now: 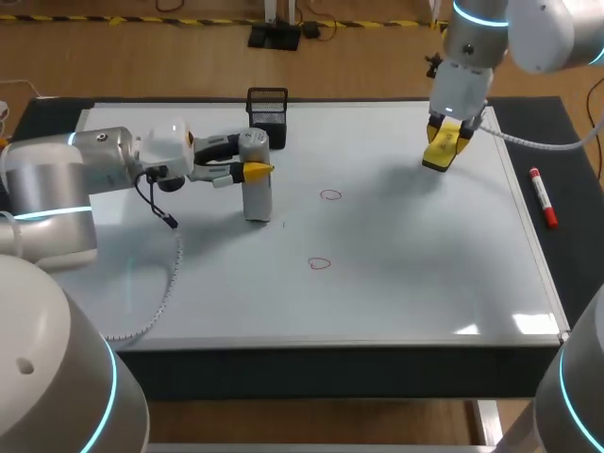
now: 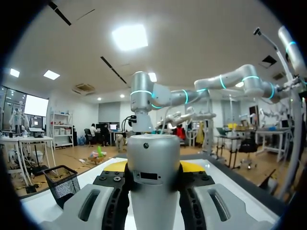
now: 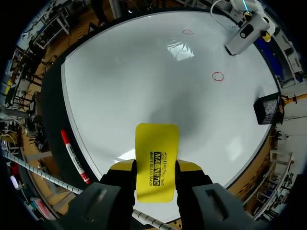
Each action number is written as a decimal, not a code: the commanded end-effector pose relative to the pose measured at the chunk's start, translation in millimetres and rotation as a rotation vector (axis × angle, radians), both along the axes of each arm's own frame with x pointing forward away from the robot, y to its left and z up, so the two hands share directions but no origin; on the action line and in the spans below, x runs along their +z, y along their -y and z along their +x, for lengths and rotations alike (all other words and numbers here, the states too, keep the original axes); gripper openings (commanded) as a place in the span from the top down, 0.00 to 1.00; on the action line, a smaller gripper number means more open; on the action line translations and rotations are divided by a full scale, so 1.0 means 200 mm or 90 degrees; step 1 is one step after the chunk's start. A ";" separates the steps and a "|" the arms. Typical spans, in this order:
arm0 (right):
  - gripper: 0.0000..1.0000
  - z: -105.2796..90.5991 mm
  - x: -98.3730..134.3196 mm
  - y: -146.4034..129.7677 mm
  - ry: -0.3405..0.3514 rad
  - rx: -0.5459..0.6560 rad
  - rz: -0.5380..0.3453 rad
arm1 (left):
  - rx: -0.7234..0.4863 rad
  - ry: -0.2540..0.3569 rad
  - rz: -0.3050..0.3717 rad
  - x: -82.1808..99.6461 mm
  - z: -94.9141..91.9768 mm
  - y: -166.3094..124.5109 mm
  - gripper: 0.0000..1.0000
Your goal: Pick up the inspection probe, press it on each red-marked spot on the whiteboard one by one, put down the probe, pick up the eraser, and wipe off all the red marks.
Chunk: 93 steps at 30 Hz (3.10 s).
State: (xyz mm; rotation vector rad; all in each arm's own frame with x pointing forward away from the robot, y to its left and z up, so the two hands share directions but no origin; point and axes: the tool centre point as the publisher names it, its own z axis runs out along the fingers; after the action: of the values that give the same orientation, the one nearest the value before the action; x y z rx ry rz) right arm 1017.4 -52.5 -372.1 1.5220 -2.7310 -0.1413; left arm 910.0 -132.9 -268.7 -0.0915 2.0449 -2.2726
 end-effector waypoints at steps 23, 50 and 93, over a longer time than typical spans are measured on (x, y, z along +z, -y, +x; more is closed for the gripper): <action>1.00 0.00 0.00 0.00 0.001 0.001 -0.002 | 0.006 0.015 0.070 -0.03 -0.01 0.01 1.00; 1.00 0.00 0.00 0.00 0.001 0.001 -0.002 | 0.001 0.028 0.022 0.07 -0.03 -0.03 1.00; 1.00 0.00 0.00 0.00 0.001 0.001 -0.002 | 0.204 0.007 0.019 0.19 0.20 -1.02 1.00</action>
State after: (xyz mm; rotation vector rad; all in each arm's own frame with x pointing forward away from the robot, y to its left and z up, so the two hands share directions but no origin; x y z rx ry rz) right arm 1017.4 -52.5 -372.1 1.5221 -2.7312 -0.1412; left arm 950.1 67.3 -232.5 -0.3706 1.8976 -2.0452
